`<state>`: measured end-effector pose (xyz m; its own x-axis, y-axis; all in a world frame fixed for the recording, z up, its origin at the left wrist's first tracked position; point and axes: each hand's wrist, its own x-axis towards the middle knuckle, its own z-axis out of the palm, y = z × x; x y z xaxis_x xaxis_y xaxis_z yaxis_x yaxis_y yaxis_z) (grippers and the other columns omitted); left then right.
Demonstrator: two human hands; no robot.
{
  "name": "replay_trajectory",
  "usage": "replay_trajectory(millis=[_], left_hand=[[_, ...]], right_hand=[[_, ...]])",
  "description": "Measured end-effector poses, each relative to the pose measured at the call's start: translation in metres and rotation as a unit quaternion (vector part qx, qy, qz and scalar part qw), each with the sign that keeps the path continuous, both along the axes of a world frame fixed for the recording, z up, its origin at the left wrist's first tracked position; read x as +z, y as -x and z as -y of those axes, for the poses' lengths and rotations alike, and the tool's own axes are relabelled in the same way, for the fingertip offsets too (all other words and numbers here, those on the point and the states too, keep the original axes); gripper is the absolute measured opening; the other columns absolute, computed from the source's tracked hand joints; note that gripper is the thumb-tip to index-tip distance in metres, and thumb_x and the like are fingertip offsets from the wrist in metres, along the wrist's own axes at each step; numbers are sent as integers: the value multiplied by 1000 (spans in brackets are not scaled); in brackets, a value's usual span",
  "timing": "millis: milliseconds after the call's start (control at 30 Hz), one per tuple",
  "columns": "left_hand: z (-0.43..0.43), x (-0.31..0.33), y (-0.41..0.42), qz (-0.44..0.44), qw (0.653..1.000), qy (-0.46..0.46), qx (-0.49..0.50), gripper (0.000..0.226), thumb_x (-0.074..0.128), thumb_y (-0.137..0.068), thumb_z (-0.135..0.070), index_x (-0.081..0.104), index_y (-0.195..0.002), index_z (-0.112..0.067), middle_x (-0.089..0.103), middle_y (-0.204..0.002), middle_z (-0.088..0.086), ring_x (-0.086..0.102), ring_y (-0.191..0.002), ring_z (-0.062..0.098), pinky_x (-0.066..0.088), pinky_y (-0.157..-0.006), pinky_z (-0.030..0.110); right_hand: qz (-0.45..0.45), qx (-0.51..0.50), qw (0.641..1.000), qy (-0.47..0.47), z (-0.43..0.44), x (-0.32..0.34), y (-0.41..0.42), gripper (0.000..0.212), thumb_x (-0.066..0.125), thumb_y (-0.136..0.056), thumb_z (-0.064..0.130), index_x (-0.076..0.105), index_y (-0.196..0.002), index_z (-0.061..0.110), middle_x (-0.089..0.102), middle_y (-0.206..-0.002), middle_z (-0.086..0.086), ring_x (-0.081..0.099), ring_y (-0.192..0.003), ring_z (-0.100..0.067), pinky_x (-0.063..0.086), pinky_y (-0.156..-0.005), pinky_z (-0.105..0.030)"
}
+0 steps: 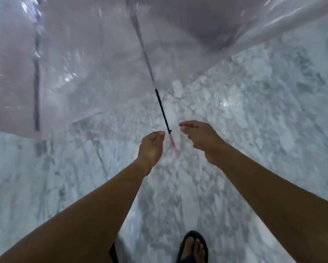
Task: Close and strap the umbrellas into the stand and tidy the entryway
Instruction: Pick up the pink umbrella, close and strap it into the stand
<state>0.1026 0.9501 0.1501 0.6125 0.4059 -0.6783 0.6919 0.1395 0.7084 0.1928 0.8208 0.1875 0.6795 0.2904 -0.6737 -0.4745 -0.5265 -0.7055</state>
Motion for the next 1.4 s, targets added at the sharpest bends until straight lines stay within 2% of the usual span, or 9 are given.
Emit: replay_trajectory(millis=[267,433,500,600,700,1033,1167,1300,1400], left_hand=[[-45,-90,-77,107,986,113,66,49,31,-108,-17,27,-157,-25,30,-162,-3,27,-149,13,20,-119,36],[-62,-50,-85,120,980,152,45,47,33,-106,-15,37,-151,-29,62,-112,-7,56,-117,19,24,-115,41],[-66,-24,-72,110,983,143,33,39,37,-107,-23,45,-145,-30,61,-98,-1,64,-100,19,36,-108,42],[-65,34,-50,96,982,158,45,30,39,-107,-33,63,-115,-16,48,-79,5,59,-64,18,54,-73,36],[-52,105,-30,80,989,107,67,31,35,-107,-30,59,-95,-13,40,-65,2,37,-50,14,36,-51,27],[-1,390,-16,-4,988,-75,-133,51,43,-101,-50,66,-95,-5,69,-102,16,64,-82,26,39,-53,28],[57,517,-36,57,955,-99,-273,46,45,-99,-50,60,-99,-7,68,-109,18,65,-92,33,50,-70,35],[143,631,-37,122,908,-45,-398,46,48,-95,-47,66,-99,-5,67,-91,18,57,-65,29,33,-48,26],[211,702,-10,183,856,-11,-483,49,51,-97,-41,63,-102,6,65,-114,33,63,-103,49,30,-51,28]], right_hand=[[75,53,995,-25,-106,-70,-77,48,40,-104,8,43,-151,18,42,-155,-3,42,-134,-13,34,-89,-15],[76,107,991,-16,-147,-35,-102,59,49,-101,9,32,-156,22,38,-154,-1,38,-138,-23,30,-108,-33],[79,146,986,1,-147,-6,-94,48,51,-103,16,44,-150,24,53,-142,-4,53,-124,-15,39,-96,-20],[80,144,986,-11,-143,41,-69,19,53,-103,18,69,-115,17,64,-91,-1,52,-74,-4,39,-55,-8],[61,107,992,-33,-137,96,-45,13,58,-101,15,71,-103,16,67,-87,0,55,-76,-4,42,-60,-13],[-34,-165,985,-32,-36,361,9,12,64,-97,24,71,-103,17,68,-91,4,59,-95,-13,43,-82,-31],[11,-278,959,-59,47,493,27,9,65,-95,28,70,-91,21,70,-85,7,61,-88,-14,47,-74,-28],[108,-379,917,-53,141,616,64,14,64,-95,25,67,-83,20,69,-71,7,59,-69,-12,44,-62,-25],[175,-465,867,-33,202,688,106,10,61,-97,23,67,-90,18,70,-69,6,56,-63,-10,39,-60,-26]])
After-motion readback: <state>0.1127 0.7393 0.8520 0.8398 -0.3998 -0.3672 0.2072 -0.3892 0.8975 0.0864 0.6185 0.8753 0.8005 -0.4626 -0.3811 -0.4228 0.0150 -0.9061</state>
